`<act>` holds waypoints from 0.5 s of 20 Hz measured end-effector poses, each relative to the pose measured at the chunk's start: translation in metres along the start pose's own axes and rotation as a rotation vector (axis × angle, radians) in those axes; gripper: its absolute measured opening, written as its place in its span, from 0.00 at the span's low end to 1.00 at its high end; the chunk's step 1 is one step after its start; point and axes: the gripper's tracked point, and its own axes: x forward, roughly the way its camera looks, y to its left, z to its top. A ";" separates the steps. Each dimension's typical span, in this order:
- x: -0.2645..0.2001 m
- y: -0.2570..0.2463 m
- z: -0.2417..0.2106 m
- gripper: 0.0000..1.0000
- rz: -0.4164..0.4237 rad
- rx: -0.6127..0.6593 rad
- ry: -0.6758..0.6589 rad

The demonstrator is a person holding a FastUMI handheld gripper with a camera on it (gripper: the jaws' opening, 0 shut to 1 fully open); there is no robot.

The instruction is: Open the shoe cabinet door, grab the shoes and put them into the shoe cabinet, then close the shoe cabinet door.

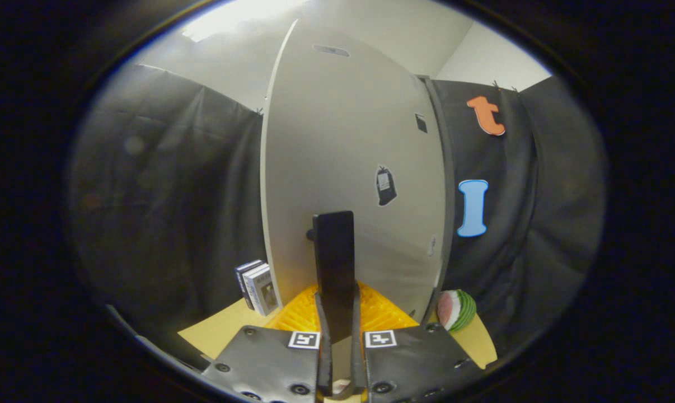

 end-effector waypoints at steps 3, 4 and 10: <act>-0.021 -0.028 -0.001 0.14 -0.025 0.006 0.005; -0.028 -0.038 0.000 0.14 -0.037 0.004 0.004; -0.059 -0.092 0.002 0.13 -0.112 0.010 0.008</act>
